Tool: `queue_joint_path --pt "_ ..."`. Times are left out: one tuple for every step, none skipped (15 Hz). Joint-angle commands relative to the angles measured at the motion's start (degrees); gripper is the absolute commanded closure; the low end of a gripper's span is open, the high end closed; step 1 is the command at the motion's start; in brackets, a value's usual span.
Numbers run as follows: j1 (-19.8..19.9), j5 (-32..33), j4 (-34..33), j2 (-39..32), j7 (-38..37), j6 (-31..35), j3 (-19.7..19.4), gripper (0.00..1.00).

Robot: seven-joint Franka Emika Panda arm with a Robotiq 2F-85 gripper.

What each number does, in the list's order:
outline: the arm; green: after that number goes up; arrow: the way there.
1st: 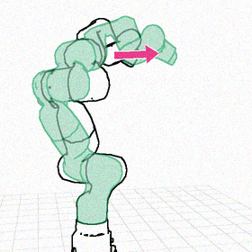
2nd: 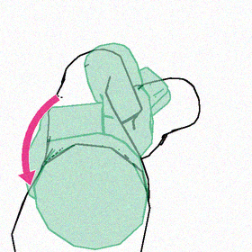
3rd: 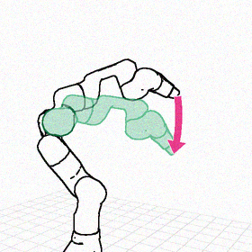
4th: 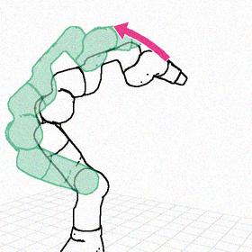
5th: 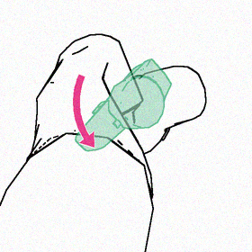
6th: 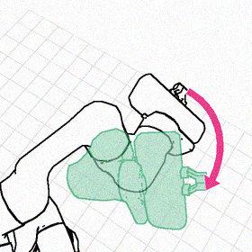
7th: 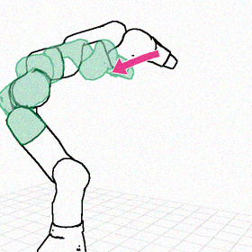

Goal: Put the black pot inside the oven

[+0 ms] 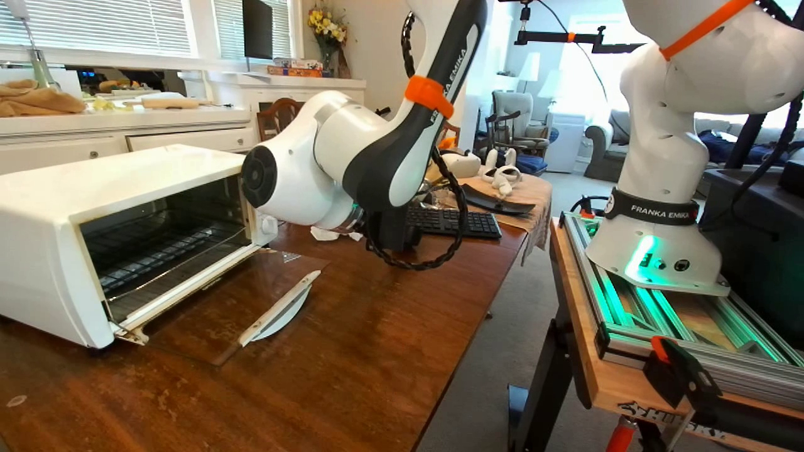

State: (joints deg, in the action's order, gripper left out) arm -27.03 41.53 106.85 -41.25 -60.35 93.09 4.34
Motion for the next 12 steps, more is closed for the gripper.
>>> queue_joint_path --pt "-2.69 2.68 -2.18 -0.49 -3.11 -5.12 0.87 0.97" --pt "-3.48 3.63 -2.99 -0.74 -3.33 -7.01 1.14 0.97" --pt "-4.13 4.62 -3.77 -0.91 -3.2 -9.05 1.42 0.97" --pt "-4.95 5.87 -4.73 -1.25 -3.19 -11.57 1.65 0.97" --pt "-5.37 6.75 -5.45 -1.35 -2.92 -13.51 2.1 0.97" --pt "-5.8 7.61 -6.55 -1.83 -2.51 -15.55 2.39 0.97" --pt "-5.83 8.02 -7.31 -2.33 -2.17 -16.66 2.77 0.97" --pt "-5.62 8.26 -7.89 -2.86 -1.86 -17.27 3.07 0.97" --pt "-5.37 8.26 -8.24 -3.18 -1.57 -17.38 3.46 0.97" --pt "-4.85 8.01 -8.36 -3.36 -1.06 -16.67 3.89 0.97" --pt "-4.48 7.74 -8.4 -3.48 -0.78 -15.97 4.15 0.97" --pt "-3.51 7.28 -7.82 -3.08 0.0 -14.2 4.61 0.97"
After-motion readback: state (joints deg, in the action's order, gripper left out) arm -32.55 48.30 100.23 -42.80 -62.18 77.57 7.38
